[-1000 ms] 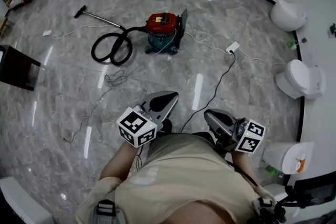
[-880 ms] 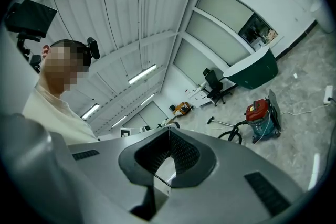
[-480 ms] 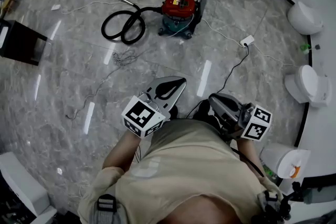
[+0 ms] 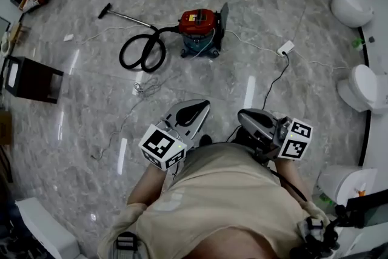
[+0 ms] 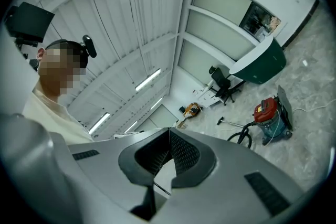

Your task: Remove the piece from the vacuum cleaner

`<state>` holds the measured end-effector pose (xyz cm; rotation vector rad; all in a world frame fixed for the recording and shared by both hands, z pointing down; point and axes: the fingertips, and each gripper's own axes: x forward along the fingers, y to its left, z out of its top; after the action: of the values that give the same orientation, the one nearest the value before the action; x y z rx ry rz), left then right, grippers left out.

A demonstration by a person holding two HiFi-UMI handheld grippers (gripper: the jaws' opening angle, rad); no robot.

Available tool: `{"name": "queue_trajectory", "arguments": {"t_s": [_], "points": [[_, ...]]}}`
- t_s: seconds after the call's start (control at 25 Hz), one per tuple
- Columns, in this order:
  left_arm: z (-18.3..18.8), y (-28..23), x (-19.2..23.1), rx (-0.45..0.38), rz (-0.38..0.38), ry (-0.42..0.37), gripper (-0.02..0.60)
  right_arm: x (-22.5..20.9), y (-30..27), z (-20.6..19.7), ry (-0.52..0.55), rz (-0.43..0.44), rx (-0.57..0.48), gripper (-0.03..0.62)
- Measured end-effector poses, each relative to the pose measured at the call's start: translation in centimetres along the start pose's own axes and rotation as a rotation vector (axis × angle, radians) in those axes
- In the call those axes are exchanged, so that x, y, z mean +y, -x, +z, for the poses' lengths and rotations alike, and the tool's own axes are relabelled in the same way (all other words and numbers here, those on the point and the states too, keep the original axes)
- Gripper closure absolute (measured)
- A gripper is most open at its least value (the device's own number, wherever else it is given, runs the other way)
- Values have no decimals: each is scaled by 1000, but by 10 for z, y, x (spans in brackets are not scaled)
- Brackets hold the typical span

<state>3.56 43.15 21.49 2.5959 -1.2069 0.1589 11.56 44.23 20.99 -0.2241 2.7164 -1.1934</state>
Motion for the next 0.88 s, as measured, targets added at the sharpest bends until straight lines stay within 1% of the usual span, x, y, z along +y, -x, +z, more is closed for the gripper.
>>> {"name": "queue_trajectory", "arguments": {"t_s": [0.12, 0.24, 0.36, 0.52, 0.64, 0.76, 0.88], "points": [[12, -47, -22, 25, -22, -33, 584, -19, 41, 32, -16, -11, -72, 592], [19, -89, -43, 39, -18, -66, 584, -38, 78, 55, -30, -2, -101, 592], [24, -118, -56, 45, 17, -67, 584, -52, 105, 69, -51, 25, -91, 592], [22, -144, -69, 74, 75, -52, 584, -64, 126, 75, -61, 73, -38, 592], [22, -161, -73, 103, 106, -71, 584, -73, 135, 79, -63, 105, -13, 592], [20, -174, -70, 137, 133, -98, 586, -80, 142, 83, -52, 106, -23, 592], [21, -185, -65, 139, 137, -116, 586, -86, 145, 87, -43, 83, -34, 592]]}}
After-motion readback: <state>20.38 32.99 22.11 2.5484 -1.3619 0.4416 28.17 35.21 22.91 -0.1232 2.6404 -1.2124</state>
